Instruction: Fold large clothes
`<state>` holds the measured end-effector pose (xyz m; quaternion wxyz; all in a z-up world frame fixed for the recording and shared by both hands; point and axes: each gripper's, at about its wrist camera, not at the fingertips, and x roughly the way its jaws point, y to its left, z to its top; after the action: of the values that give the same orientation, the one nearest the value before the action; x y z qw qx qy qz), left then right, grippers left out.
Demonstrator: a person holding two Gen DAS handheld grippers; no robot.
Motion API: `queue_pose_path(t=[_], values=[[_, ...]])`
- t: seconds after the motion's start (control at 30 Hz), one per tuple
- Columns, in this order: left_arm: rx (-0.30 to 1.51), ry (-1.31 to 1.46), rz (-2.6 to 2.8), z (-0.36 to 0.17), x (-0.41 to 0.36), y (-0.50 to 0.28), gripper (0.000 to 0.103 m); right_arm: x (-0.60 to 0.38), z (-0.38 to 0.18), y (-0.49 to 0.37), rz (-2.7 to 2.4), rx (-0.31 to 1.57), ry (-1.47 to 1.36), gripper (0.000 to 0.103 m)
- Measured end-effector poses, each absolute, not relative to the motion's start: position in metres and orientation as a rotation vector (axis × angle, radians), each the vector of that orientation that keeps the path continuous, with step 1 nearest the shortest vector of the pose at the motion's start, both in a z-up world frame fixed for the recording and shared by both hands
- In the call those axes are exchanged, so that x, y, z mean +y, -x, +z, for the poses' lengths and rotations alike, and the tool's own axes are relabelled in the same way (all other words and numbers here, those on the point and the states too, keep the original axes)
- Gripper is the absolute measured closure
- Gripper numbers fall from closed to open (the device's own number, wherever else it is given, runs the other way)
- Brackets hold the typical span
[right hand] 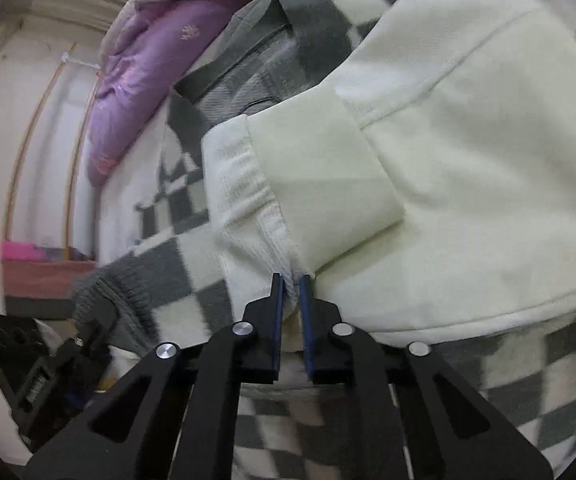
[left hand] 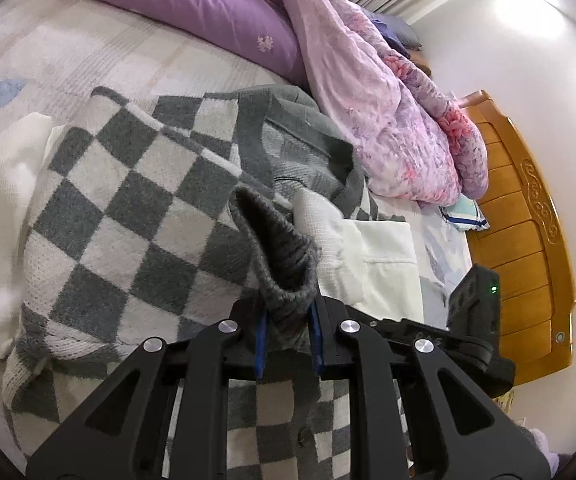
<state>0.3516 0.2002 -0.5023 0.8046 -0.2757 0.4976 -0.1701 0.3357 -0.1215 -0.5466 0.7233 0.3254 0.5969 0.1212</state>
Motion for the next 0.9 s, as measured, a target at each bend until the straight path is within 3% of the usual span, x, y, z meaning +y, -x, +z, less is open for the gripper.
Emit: queue_pose_path(t=[0.23, 0.53, 0.77, 0.9], values=[[1.059, 0.599, -0.316, -0.507, 0.211, -0.356, 0.087, -0.187, -0.514, -0.327, 0.173, 1.103, -0.76, 0.102], [1.042, 0.573, -0.261, -0.512, 0.246, -0.362, 0.087, -0.408, -0.458, -0.304, -0.217, 0.877, -0.574, 0.102], [1.069, 0.535, -0.194, -0.531, 0.282, -0.361, 0.086, -0.531, -0.489, -0.282, -0.633, 0.862, -0.443, 0.101], [1.092, 0.552, -0.146, -0.55, 0.299, -0.36, 0.086, -0.511, -0.512, -0.283, -0.573, 0.979, -0.465, 0.097]])
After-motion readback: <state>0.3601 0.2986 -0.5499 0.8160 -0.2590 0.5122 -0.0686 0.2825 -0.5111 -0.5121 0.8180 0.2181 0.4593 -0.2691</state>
